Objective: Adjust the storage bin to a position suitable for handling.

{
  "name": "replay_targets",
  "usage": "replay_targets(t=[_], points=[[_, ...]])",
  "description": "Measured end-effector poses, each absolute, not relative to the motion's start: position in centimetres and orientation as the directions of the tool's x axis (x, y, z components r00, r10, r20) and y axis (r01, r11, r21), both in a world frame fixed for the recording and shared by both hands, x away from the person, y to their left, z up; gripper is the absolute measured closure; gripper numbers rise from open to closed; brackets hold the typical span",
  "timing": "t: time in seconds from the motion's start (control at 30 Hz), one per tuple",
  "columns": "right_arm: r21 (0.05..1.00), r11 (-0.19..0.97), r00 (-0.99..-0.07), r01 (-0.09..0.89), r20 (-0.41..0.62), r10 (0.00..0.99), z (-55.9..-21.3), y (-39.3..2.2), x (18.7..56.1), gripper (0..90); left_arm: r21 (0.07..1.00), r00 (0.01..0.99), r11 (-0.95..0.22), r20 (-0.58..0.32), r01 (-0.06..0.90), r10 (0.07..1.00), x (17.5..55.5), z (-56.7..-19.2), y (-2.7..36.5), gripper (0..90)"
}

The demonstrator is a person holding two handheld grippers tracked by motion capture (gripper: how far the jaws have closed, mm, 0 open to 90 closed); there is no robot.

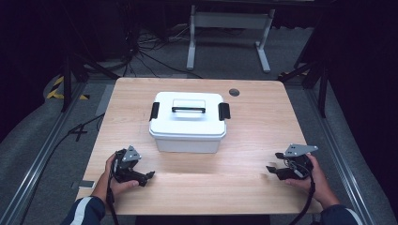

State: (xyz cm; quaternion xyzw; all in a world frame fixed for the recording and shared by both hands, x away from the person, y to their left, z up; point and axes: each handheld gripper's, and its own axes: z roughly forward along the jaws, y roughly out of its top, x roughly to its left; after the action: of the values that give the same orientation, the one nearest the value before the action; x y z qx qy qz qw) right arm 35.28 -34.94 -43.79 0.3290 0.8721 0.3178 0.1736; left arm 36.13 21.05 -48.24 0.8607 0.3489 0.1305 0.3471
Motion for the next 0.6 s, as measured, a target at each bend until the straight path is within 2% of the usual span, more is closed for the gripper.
replay_targets(t=[0.33,0.6], points=[[0.642,0.654,-0.776,0.399,-0.144,0.615,-41.0,-32.4,36.7,36.1,0.689,0.722,-0.515,-0.018,0.51,0.691,36.1,-48.2,21.0,0.4],[0.616,0.714,-0.813,0.333,-0.196,0.548,-36.8,-30.2,38.2,36.5,0.689,0.722,-0.514,-0.019,0.511,0.692,36.1,-48.2,21.0,0.4]])
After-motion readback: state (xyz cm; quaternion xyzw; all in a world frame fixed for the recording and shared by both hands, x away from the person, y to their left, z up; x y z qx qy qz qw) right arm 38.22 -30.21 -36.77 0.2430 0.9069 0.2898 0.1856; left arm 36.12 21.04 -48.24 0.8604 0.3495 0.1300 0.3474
